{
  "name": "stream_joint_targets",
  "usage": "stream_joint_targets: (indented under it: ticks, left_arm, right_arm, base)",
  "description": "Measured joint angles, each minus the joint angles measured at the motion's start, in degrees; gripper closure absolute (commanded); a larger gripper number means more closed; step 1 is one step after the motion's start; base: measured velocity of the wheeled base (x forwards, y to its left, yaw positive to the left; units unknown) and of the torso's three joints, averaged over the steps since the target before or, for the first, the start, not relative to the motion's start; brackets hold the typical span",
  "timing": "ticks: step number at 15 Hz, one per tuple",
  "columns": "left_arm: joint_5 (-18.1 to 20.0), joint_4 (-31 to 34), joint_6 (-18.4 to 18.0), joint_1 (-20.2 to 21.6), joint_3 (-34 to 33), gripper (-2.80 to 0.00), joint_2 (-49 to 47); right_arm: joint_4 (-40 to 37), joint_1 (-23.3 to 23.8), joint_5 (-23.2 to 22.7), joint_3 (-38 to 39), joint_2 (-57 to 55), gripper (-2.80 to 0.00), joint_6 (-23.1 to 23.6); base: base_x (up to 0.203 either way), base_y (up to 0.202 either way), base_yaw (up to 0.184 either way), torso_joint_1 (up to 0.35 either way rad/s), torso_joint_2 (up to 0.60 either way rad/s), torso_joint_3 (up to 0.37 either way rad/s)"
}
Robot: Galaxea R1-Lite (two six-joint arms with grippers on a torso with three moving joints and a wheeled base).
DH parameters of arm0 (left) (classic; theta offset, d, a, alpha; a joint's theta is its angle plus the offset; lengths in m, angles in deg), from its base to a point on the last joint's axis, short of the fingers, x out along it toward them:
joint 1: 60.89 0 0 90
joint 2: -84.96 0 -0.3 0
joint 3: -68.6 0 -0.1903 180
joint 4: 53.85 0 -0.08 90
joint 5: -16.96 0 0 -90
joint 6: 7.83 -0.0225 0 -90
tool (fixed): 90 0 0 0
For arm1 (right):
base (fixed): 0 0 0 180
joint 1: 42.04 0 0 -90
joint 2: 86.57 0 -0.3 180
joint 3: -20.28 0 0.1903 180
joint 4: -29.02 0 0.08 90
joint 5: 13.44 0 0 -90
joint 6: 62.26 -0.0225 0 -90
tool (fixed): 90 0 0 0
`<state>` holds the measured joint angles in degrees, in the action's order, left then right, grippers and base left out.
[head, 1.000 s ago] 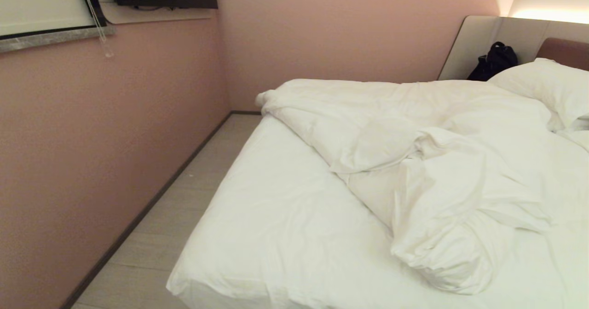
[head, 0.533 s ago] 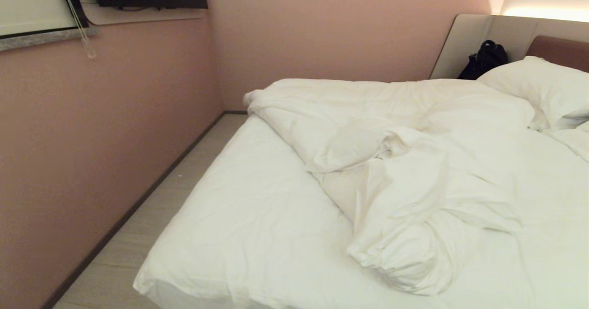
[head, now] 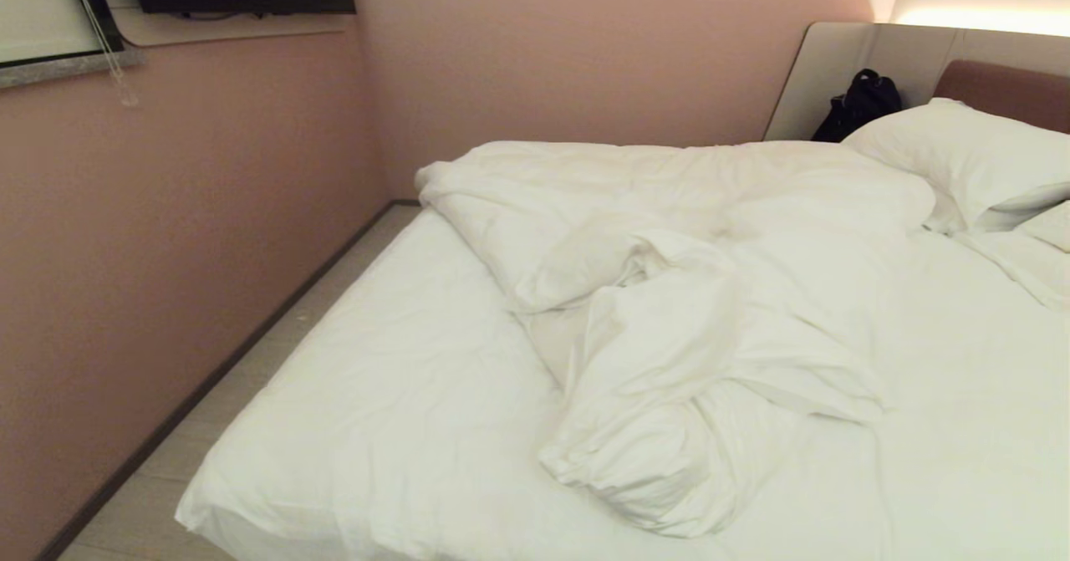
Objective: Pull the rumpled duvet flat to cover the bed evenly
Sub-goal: Hold the folded corner of the quilt
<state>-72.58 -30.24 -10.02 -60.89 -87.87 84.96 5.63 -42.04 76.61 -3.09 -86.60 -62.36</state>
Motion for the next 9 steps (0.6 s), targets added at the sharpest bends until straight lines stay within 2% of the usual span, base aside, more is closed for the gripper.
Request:
stream_joint_targets:
  ticks: [9]
  left_arm:
    - [0.0,0.0,-0.1,0.0,-0.1,0.00,0.0]
  right_arm:
    - [0.0,0.0,0.0,0.0,0.0,0.00,0.0]
  base:
    - [0.000,-0.195,0.001,0.002,0.00,0.003]
